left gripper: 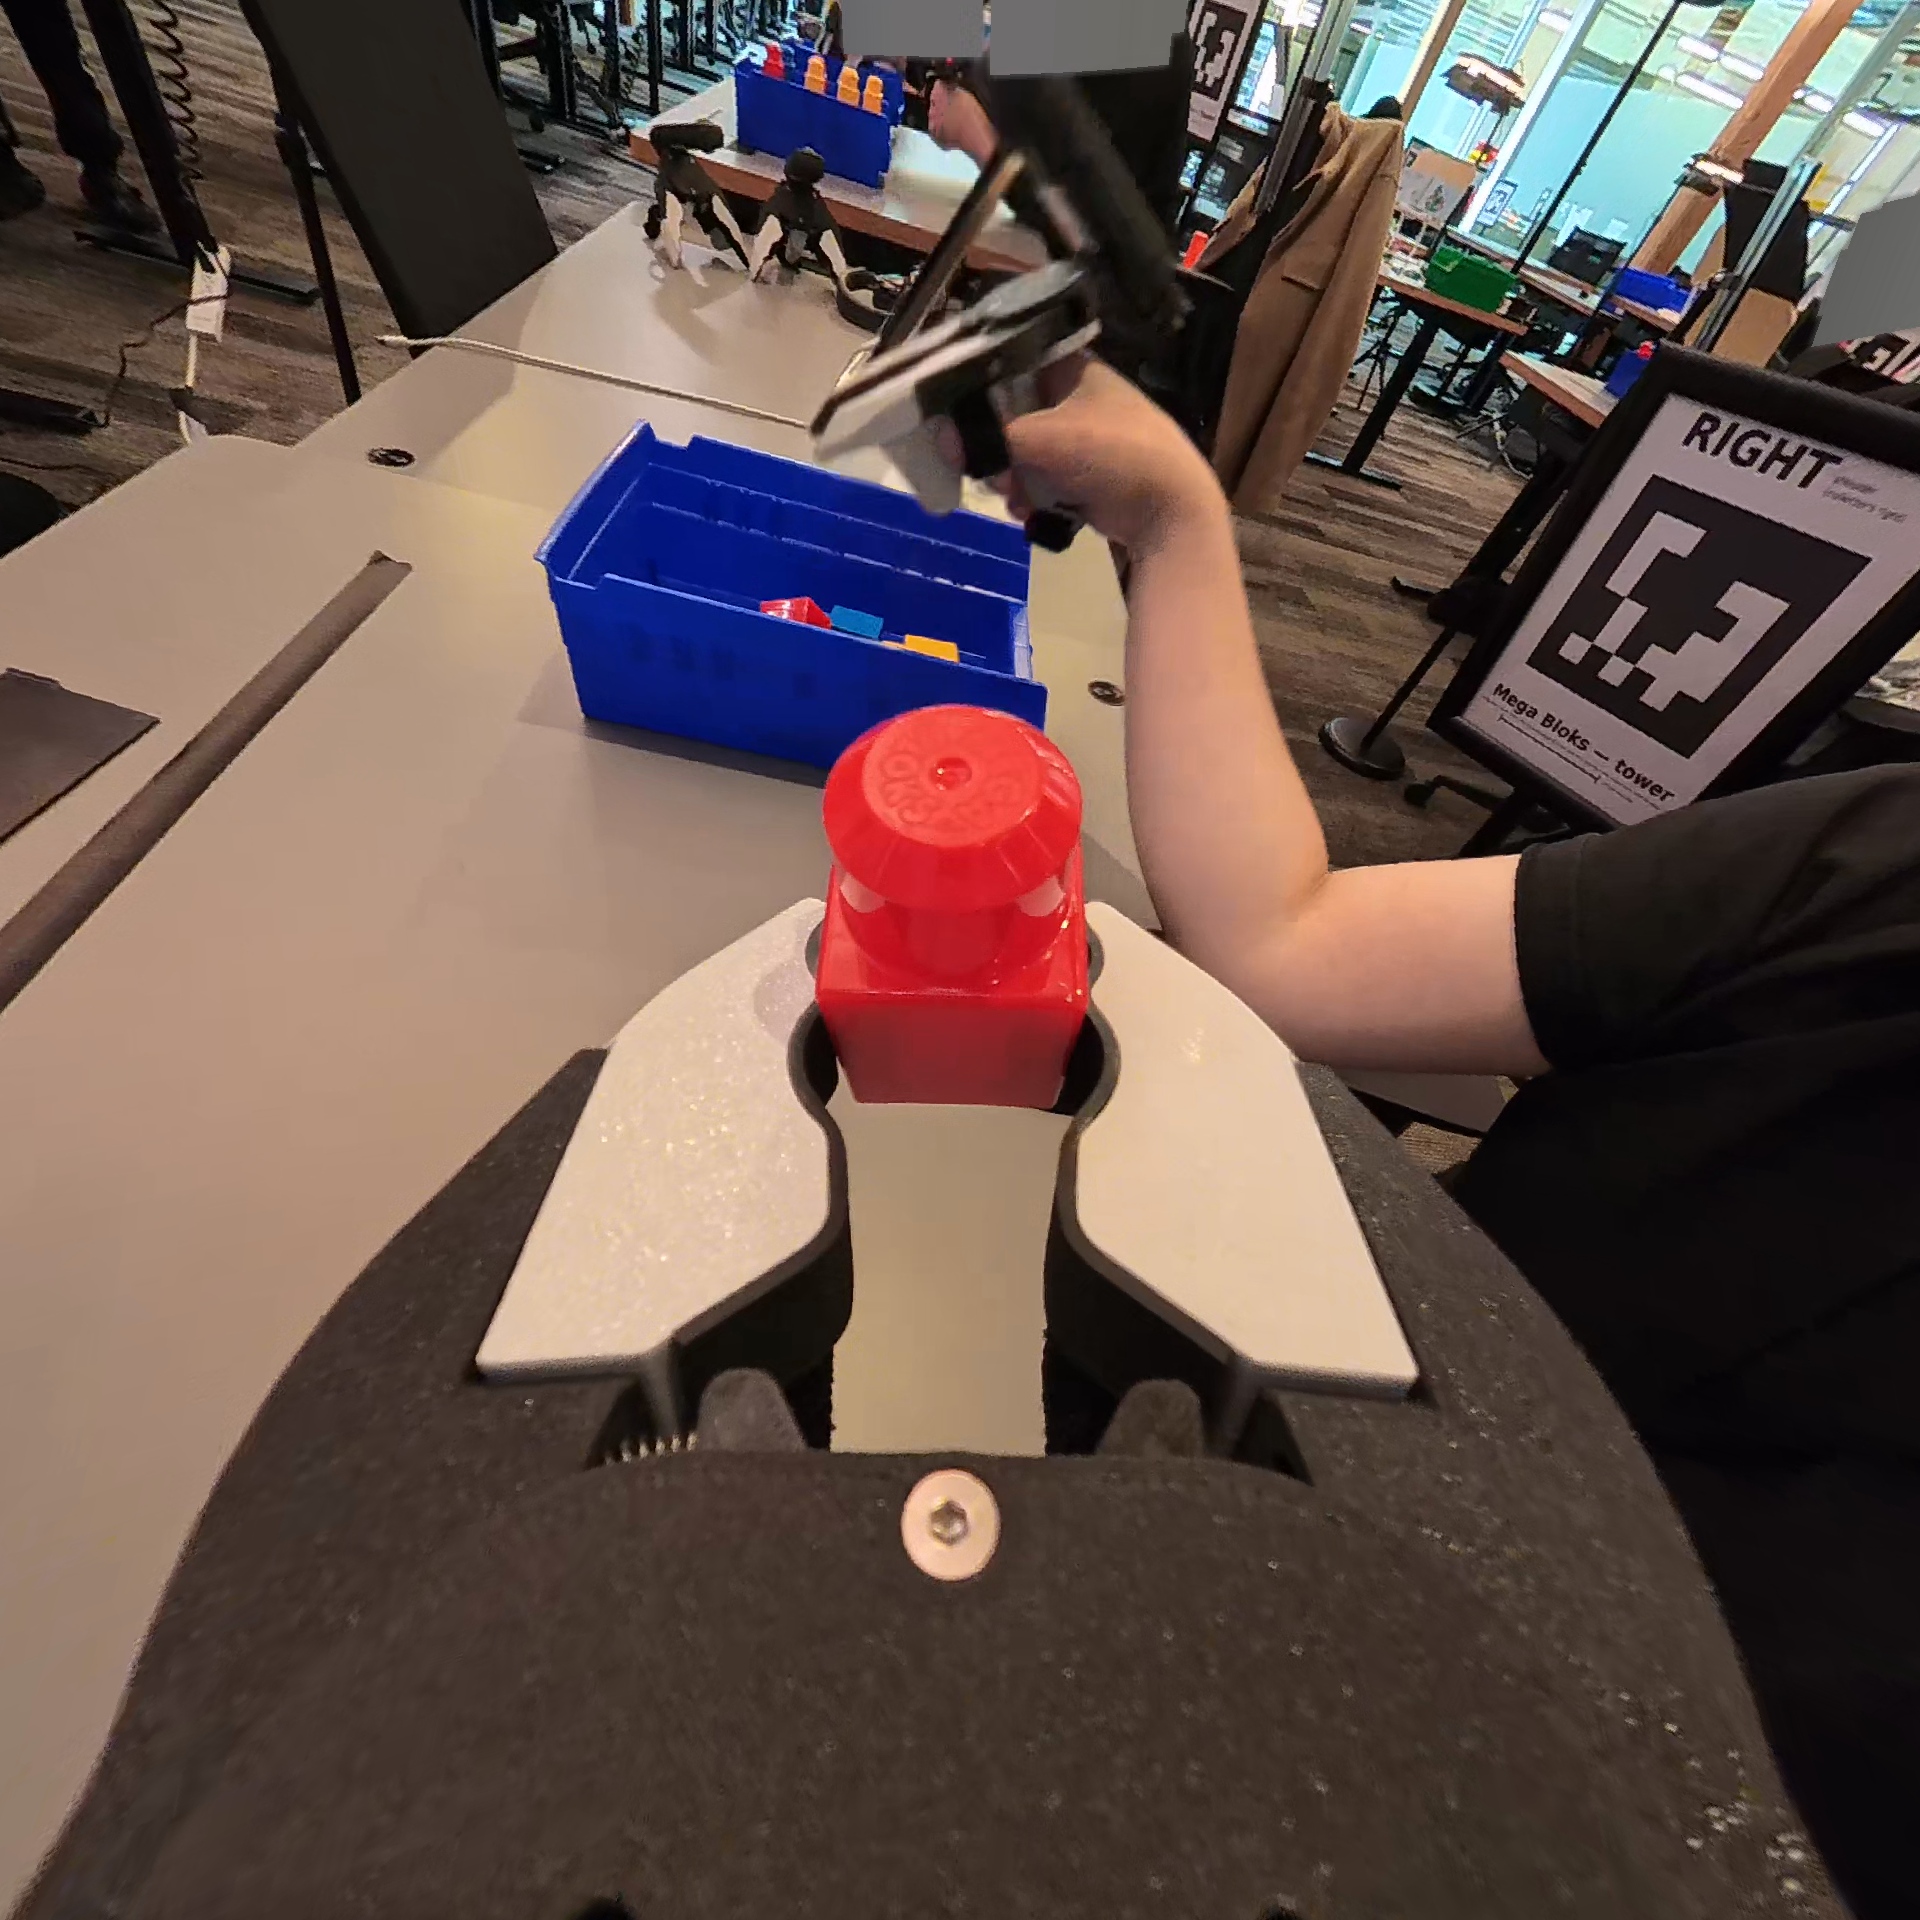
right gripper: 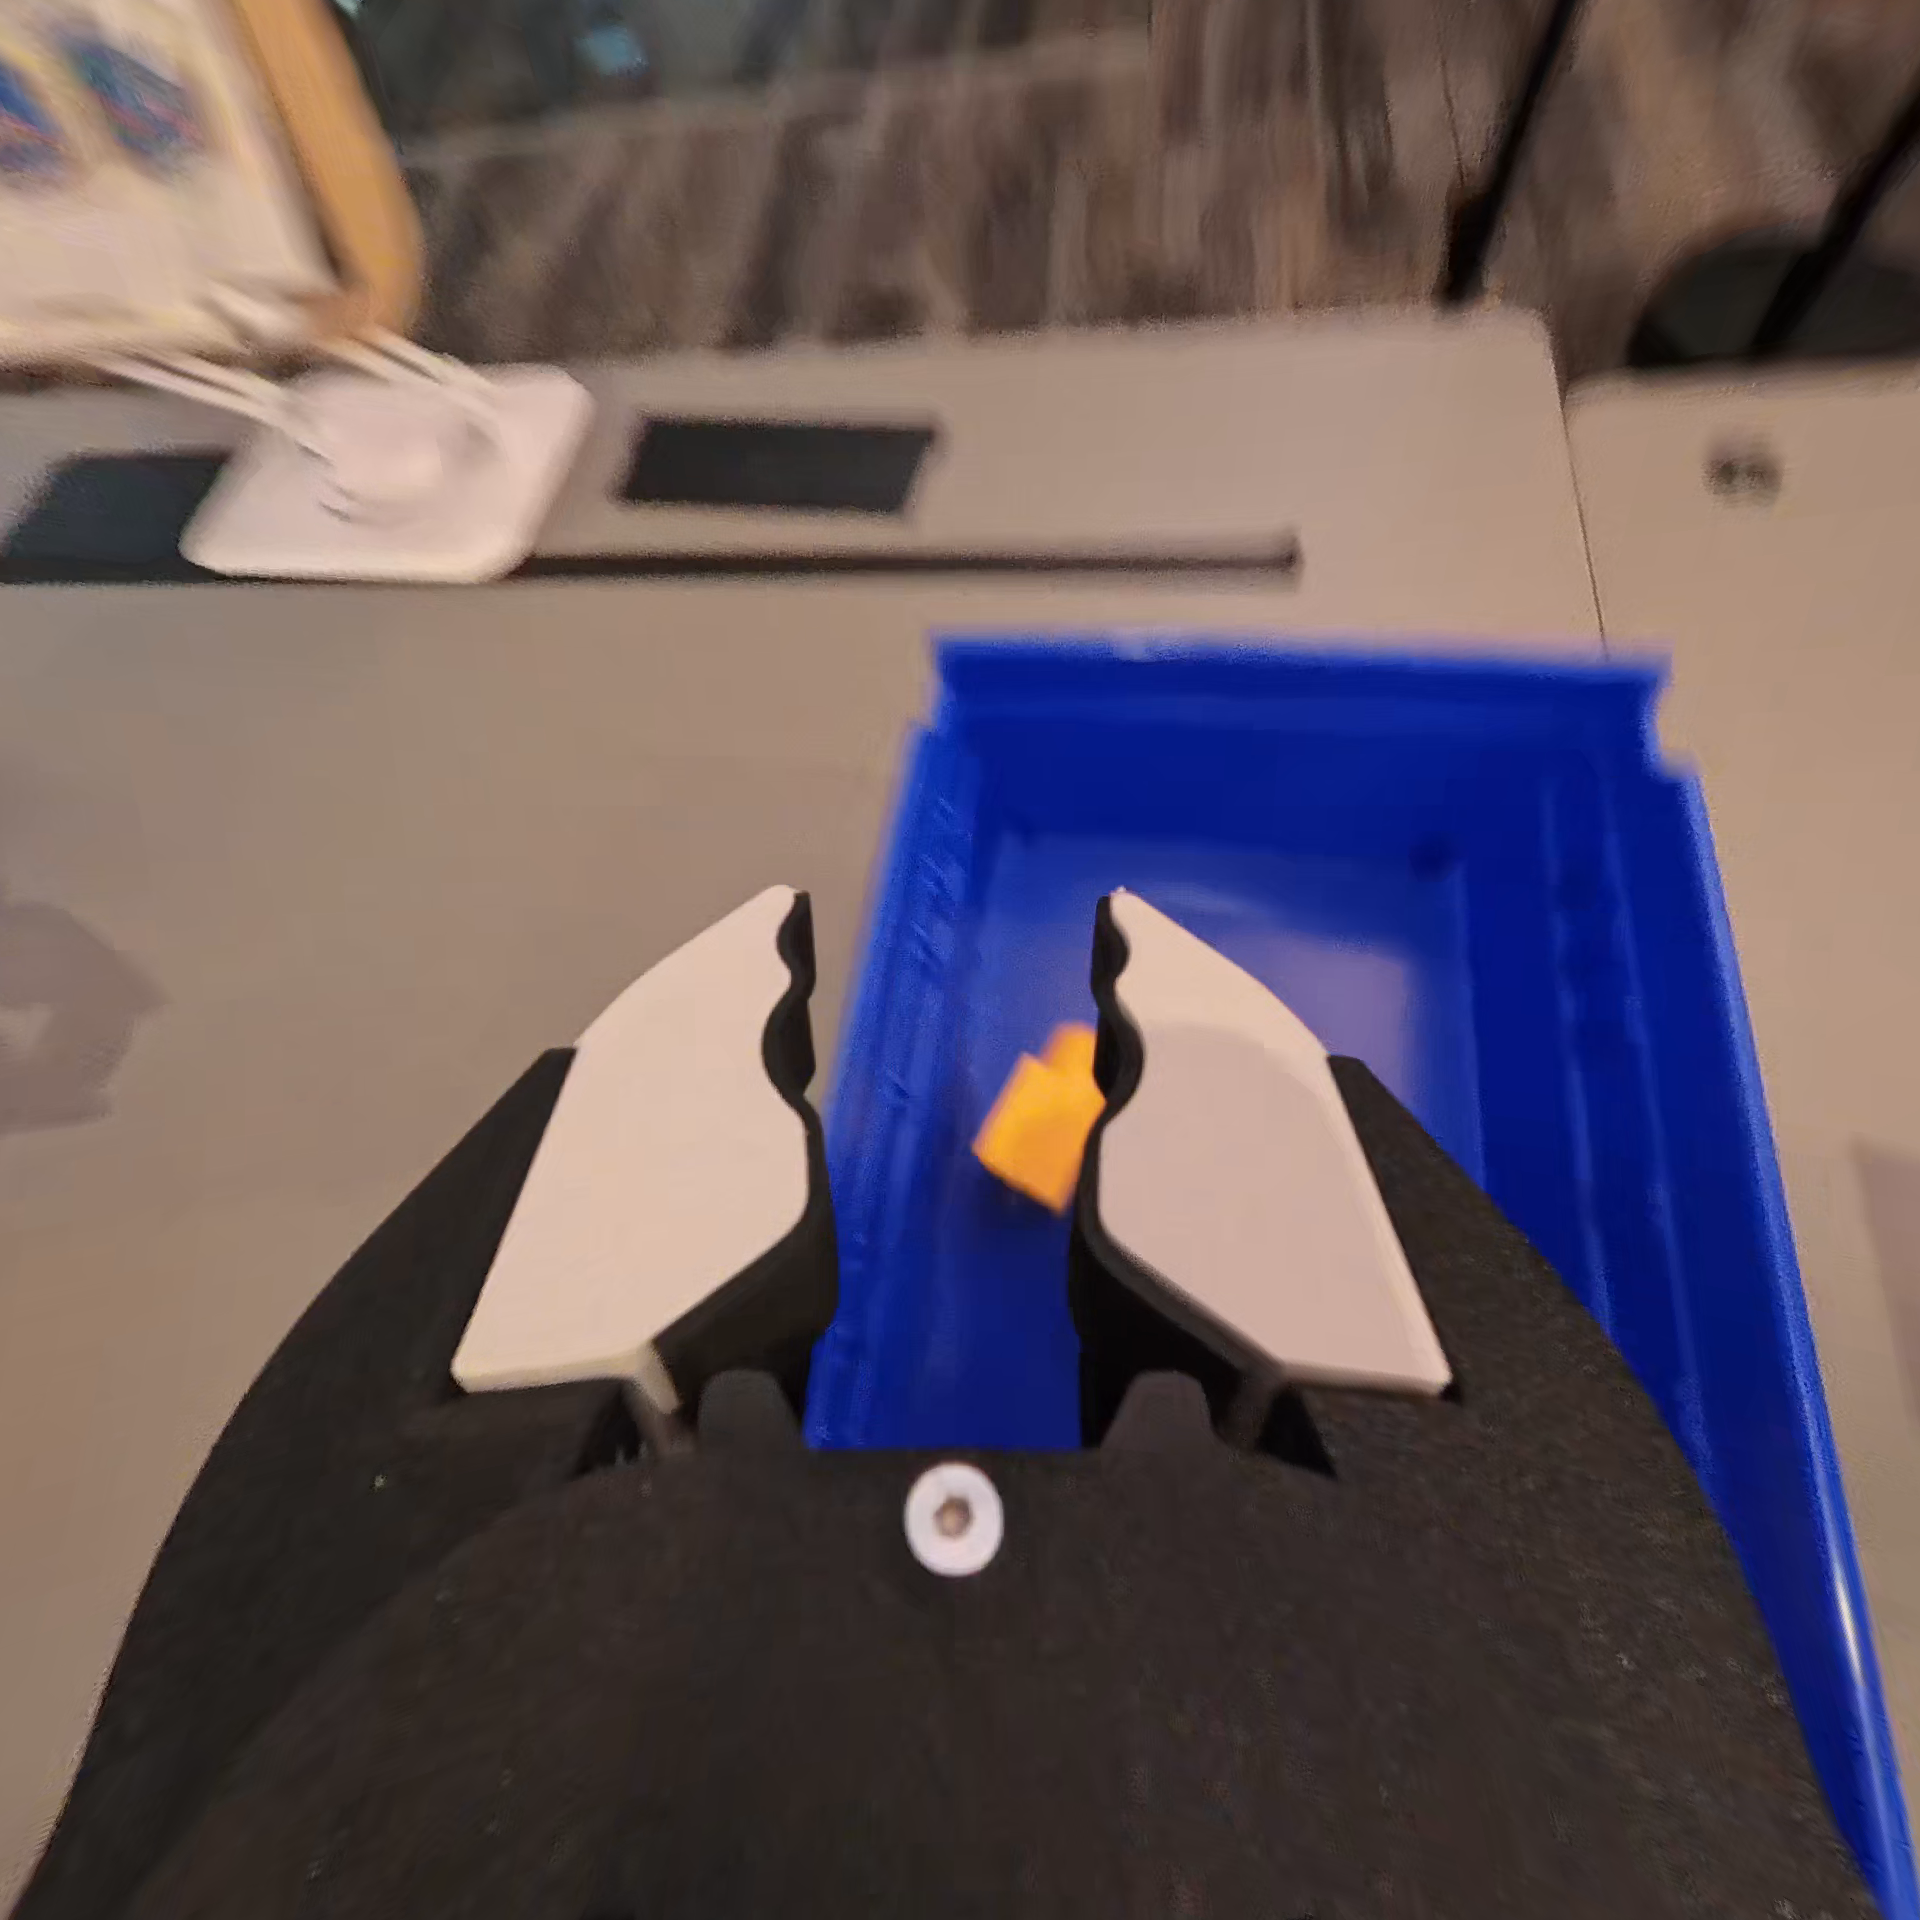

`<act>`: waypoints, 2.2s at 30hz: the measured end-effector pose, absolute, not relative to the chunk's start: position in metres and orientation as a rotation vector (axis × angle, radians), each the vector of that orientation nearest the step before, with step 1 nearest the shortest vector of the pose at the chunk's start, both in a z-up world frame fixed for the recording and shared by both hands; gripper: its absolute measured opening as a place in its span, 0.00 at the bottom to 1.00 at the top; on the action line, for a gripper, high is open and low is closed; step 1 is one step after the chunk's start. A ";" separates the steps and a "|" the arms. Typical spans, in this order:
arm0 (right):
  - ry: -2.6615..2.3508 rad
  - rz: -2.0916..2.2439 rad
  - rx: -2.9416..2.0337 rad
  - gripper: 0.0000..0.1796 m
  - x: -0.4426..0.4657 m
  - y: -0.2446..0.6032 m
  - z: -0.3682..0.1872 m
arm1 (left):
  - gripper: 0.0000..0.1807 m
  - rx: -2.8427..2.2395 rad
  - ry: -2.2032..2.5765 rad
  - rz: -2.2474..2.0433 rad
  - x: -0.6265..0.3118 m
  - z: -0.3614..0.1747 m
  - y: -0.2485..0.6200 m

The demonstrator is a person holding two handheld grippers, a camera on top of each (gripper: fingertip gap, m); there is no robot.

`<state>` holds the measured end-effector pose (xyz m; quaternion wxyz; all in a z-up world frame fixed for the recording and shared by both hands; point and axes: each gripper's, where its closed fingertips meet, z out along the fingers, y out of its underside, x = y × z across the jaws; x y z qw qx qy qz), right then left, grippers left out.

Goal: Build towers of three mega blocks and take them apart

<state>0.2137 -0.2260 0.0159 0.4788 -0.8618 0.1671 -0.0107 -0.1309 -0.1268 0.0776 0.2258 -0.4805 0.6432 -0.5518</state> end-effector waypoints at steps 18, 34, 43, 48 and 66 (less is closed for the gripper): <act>-0.749 0.703 -1.668 0.26 -0.145 -0.104 0.126 | 0.22 -1.324 1.810 -1.415 -0.127 0.069 -0.128; -0.703 0.600 -1.648 0.16 -0.098 -0.123 0.143 | 0.25 -1.254 1.802 -1.437 -0.132 0.078 -0.131; 0.521 -0.123 -2.188 0.16 0.228 -0.264 0.005 | 0.22 -1.288 1.825 -1.425 -0.133 0.073 -0.130; 0.797 0.082 -2.170 0.16 0.267 -0.282 -0.064 | 0.21 -1.317 1.859 -1.416 -0.128 0.062 -0.132; 0.515 -0.064 -1.900 0.20 0.241 -0.247 0.036 | 0.19 -1.338 1.773 -1.365 -0.139 0.073 -0.109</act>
